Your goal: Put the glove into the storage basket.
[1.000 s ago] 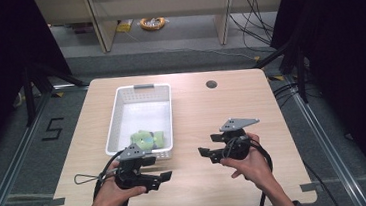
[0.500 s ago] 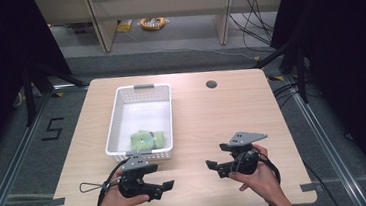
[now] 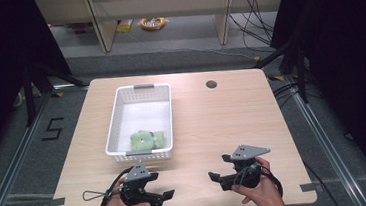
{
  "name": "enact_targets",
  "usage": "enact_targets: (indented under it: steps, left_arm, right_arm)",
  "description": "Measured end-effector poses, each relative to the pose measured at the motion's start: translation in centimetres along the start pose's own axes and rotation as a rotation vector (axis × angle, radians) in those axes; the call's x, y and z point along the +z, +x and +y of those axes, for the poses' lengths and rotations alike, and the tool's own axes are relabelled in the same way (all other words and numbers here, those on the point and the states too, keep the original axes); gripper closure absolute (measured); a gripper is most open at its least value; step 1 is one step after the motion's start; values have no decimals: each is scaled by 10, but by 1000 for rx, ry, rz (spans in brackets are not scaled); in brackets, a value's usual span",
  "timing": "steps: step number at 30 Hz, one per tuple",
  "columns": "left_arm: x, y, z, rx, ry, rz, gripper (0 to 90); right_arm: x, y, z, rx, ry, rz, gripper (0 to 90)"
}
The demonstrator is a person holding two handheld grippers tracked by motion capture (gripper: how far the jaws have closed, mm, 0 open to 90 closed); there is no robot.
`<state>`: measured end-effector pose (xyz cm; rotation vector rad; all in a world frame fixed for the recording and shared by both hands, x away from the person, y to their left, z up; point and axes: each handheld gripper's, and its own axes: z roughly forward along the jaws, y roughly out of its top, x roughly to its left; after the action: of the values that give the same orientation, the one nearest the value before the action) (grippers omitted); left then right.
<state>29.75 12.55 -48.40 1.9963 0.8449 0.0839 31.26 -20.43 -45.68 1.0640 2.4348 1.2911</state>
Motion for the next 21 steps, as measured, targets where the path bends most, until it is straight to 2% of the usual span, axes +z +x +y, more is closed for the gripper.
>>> enact_targets:
  steps: [1,2,3,6,7,8,9,10,11,12,14,15,16,17,18,19,20,21]
  left_arm:
    - [1,-1,-3,-9,4,7,160]
    - [2,-1,-4,9,12,6,160]
    - [2,-1,-7,3,24,9,160]
    - [4,-2,-12,14,31,25,159]
    - [4,-4,-13,20,37,26,159]
    - [5,-5,-15,15,38,27,159]
    - [4,-5,-16,32,44,34,159]
    - [4,-7,-17,45,46,33,159]
    - [3,-7,-18,53,60,35,159]
    - [3,-10,-19,48,54,43,160]
    - [3,-12,-21,69,53,51,160]
    - [3,-15,-23,55,52,44,160]
    - [4,-17,-24,58,50,46,159]
    - [3,-17,-24,90,64,43,160]
    - [4,-20,-26,67,56,42,160]
    - [4,-21,-26,85,62,41,160]
    - [3,-22,-27,76,70,41,160]
    - [5,-23,-27,80,52,41,160]
  right_arm:
    - [0,1,-3,8,1,-3,214]
    - [0,2,-6,23,11,11,214]
    - [0,2,-8,31,18,5,213]
    - [2,0,-14,9,11,4,210]
    - [2,0,-16,25,15,4,208]
    - [2,0,-18,19,20,4,205]
    - [2,3,-21,50,32,15,204]
    - [2,1,-22,23,22,4,201]
    - [2,1,-24,23,27,8,199]
    - [3,2,-27,21,29,13,198]
    - [3,3,-30,27,35,34,197]
    - [2,4,-32,26,34,14,196]
    - [3,6,-34,44,34,12,195]
    - [2,7,-35,49,48,25,195]
    - [3,6,-36,20,41,18,195]
    - [3,7,-38,23,40,28,194]
    - [2,8,-39,24,55,5,194]
    - [3,8,-40,12,54,17,193]
